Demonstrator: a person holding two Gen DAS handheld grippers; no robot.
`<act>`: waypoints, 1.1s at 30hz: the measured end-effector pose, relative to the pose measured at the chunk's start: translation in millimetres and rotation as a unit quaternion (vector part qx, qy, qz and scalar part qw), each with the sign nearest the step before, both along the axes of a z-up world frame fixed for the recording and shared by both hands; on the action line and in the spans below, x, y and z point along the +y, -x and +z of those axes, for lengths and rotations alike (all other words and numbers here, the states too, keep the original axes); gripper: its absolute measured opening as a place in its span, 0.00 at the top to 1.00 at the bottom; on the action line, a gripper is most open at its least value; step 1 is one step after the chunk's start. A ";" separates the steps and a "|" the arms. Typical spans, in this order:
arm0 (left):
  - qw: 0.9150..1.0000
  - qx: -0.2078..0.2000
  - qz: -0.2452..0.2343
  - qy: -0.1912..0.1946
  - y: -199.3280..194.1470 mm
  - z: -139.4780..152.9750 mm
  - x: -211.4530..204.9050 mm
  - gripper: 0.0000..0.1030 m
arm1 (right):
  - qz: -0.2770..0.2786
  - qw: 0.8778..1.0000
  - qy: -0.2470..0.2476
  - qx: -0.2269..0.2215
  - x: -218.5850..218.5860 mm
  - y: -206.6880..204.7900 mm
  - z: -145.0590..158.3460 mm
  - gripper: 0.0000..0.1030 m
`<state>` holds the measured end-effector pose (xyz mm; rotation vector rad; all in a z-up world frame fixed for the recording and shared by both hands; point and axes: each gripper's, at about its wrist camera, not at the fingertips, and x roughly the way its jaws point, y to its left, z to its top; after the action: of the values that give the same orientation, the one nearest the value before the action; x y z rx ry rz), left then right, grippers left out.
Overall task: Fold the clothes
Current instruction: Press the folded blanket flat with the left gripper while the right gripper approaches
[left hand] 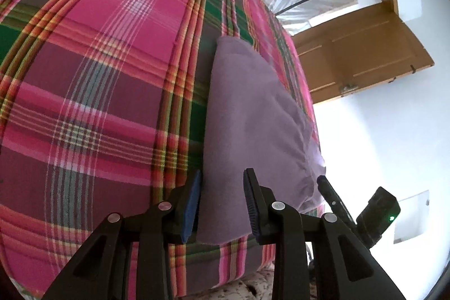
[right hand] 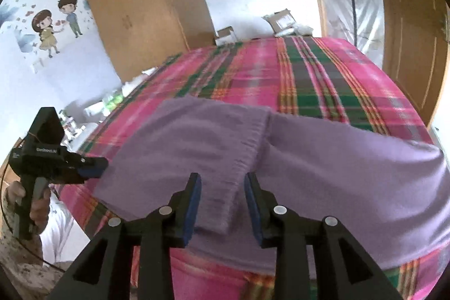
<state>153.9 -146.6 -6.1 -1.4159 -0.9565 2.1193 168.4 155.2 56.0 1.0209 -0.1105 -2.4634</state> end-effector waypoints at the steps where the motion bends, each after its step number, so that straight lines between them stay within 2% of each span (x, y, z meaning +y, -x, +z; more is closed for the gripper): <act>1: 1.000 -0.001 0.000 0.000 0.4 -0.3 -0.5 0.69 | 0.002 1.000 -0.002 -0.001 -3.6 1.5 -2.0 0.69; 3: 1.000 -0.004 -0.001 0.001 1.3 -1.0 0.4 0.69 | 0.000 1.000 -0.022 -0.019 -7.1 4.5 -12.0 0.69; 7: 1.000 -0.008 0.000 0.000 4.3 -3.4 -2.8 0.69 | -0.017 0.999 -0.029 -0.033 1.2 1.6 -15.6 0.66; 10: 1.000 -0.013 0.008 -0.004 6.3 -8.5 -8.7 0.69 | -0.038 0.997 -0.072 0.015 -8.3 -9.5 5.3 0.66; 12: 1.000 -0.017 0.009 -0.019 10.9 -13.2 -11.2 0.69 | -0.012 0.996 -0.080 0.047 -23.3 -16.2 16.8 0.66; 14: 0.999 -0.017 0.010 -0.025 11.9 -14.7 -12.1 0.69 | 0.049 0.993 -0.080 0.065 -51.6 -21.8 22.7 0.66; 17: 0.999 -0.015 0.010 -0.033 10.9 -16.8 -13.0 0.69 | 0.124 0.984 -0.104 0.072 -94.0 -25.7 16.5 0.66; 20: 0.999 -0.014 0.002 -0.042 11.9 -17.2 -11.5 0.68 | 0.185 0.975 -0.103 0.072 -126.4 -28.6 6.2 0.66; 24: 0.997 -0.025 -0.009 -0.070 18.1 -20.8 -6.8 0.68 | 0.226 0.967 -0.098 0.062 -148.1 -32.3 -8.8 0.64; 28: 0.996 -0.030 -0.026 -0.078 23.2 -21.5 2.0 0.68 | 0.247 0.962 -0.103 0.048 -158.2 -33.6 -19.8 0.47; 33: 0.995 -0.042 -0.038 -0.085 31.8 -21.9 9.2 0.68 | 0.248 0.959 -0.127 0.060 -169.4 -38.2 -25.4 0.45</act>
<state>122.1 -137.4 -28.0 -1.4429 -1.0687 1.8883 206.6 -14.2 30.7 0.8660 0.4593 -2.0966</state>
